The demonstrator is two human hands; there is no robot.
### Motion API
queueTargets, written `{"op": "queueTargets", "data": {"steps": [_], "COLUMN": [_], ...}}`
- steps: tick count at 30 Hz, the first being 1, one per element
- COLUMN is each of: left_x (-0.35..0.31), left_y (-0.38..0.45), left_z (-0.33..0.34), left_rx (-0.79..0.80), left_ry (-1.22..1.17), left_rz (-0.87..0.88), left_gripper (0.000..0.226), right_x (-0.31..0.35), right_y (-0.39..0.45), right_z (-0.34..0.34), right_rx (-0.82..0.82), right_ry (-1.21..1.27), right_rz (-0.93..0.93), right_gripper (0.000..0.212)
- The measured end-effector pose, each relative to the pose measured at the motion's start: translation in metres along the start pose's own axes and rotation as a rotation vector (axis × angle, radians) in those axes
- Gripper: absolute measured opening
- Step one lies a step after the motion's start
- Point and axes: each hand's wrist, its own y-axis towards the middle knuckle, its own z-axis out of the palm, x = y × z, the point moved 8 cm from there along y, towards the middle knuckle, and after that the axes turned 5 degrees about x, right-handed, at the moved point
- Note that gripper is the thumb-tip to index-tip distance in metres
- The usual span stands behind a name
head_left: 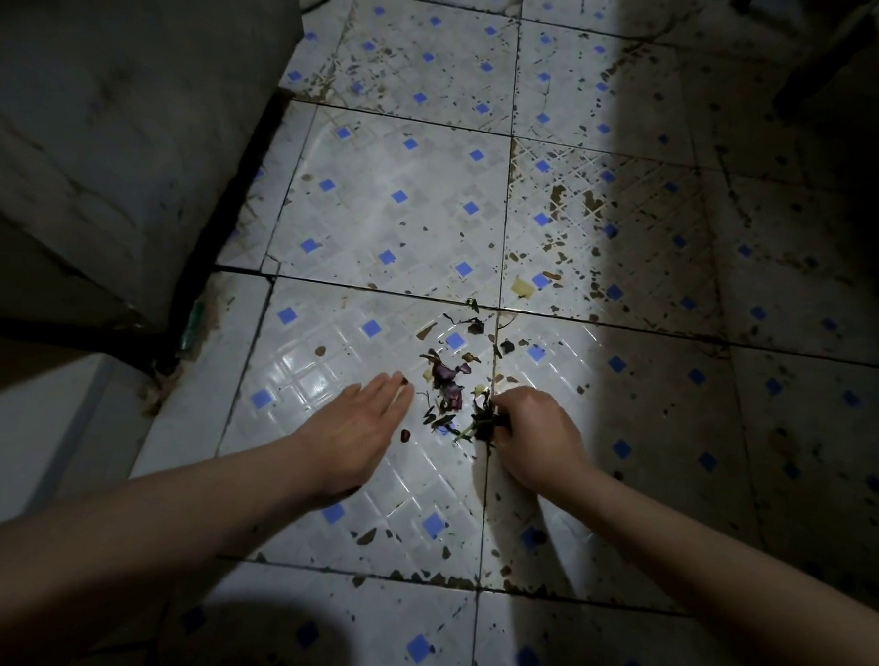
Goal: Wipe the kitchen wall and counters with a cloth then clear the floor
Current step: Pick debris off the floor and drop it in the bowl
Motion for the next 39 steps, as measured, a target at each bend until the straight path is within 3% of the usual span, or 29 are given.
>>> {"op": "queueTargets", "data": {"steps": [5, 10, 18, 29, 39], "left_x": [-0.011, 0.01, 0.021, -0.007, -0.009], "left_y": [0.003, 0.023, 0.084, 0.139, 0.118], "left_z": [-0.009, -0.027, -0.08, -0.103, -0.081], "left_rx": [-0.044, -0.153, -0.119, -0.179, -0.133], "left_ry": [-0.002, -0.008, 0.128, 0.049, 0.046], "left_rz": [0.118, 0.041, -0.01, 0.044, 0.109], "left_gripper": [0.057, 0.056, 0.06, 0.055, 0.055], "right_x": [0.015, 0.001, -0.042, -0.062, -0.041], "right_y": [-0.005, 0.016, 0.065, 0.116, 0.095], "right_z": [0.004, -0.019, -0.059, -0.056, -0.041], "right_rx": [0.031, -0.032, -0.066, 0.001, 0.119], "right_ry": [0.026, 0.045, 0.012, -0.151, -0.158], "right_rz": [-0.095, -0.016, 0.093, 0.154, 0.017], "right_gripper": [0.021, 0.021, 0.015, 0.072, 0.067]}}
